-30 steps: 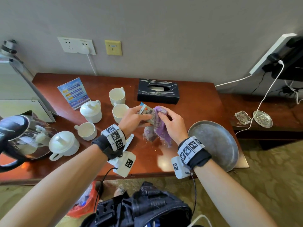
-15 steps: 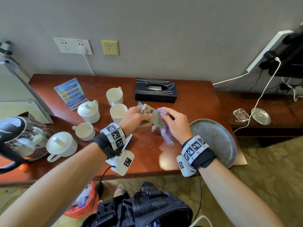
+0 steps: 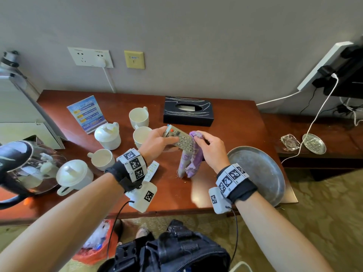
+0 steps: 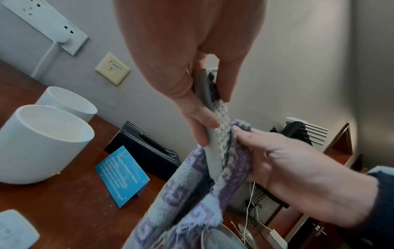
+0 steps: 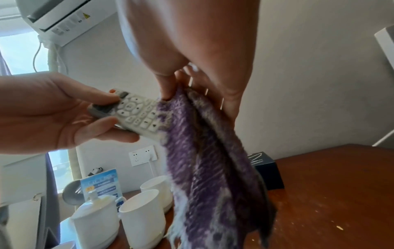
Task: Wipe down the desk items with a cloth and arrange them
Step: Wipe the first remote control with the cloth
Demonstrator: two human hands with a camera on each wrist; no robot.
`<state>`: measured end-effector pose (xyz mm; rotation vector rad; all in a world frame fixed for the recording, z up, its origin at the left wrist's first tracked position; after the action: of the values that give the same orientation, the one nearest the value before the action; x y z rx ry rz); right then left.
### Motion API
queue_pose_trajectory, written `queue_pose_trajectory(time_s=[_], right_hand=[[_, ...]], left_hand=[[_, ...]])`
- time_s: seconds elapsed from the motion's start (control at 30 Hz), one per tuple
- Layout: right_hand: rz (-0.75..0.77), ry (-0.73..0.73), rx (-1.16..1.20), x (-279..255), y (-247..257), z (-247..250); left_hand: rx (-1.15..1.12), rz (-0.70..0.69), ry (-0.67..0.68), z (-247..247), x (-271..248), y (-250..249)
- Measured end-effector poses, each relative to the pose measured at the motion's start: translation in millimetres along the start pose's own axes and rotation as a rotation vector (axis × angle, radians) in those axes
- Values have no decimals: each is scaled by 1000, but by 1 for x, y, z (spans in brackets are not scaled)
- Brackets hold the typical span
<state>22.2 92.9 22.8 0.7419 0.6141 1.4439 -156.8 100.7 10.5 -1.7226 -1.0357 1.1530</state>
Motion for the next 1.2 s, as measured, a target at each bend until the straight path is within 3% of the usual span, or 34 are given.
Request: queue_pose_trajectory(time_s=[0.27,0.57,0.8,1.0,1.2], right_hand=[[148,-59,-38,-1,43,-10],[-105,-53,108,3,-13,3],[-94,83,182,3,11,-19],[20,-33,149,-4,21,-15],[-154,-167,263,6,-13,0]], left_hand=[[10,-16,36,-11,0,-2],[-14,-43,-13,6,4,-3],[50,-64,13,-2,5,-2],[67,-112,15,-4,3,-8],[68,-107,18,-2,2,-4]])
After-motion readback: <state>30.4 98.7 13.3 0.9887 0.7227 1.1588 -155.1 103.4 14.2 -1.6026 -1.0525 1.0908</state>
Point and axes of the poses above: each hand's wrist, its own x-axis towards the middle knuckle, its own z-axis out of the back of the hand, y = z × x, the point moved 9 cm from there along x, towards the middle knuckle, and after that the axes turned 8 degrees about -x, right-handed, at the moved point
